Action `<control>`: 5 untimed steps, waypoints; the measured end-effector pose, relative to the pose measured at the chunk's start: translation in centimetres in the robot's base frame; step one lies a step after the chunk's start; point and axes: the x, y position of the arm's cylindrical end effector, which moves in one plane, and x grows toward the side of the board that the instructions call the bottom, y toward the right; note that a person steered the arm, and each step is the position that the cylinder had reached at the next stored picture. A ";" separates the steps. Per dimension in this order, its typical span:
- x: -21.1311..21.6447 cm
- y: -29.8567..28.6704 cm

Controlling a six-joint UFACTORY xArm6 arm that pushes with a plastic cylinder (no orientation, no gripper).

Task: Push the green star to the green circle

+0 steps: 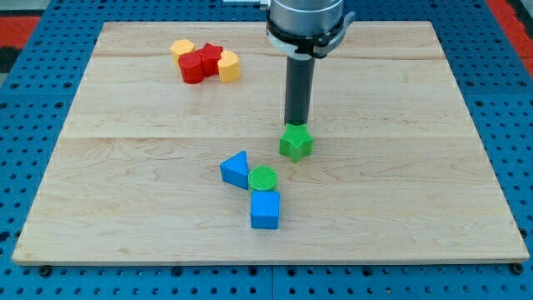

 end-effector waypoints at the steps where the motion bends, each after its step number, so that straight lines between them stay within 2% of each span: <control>1: 2.5 -0.8; 3: 3.8 5.4; 5: 6.6 0.2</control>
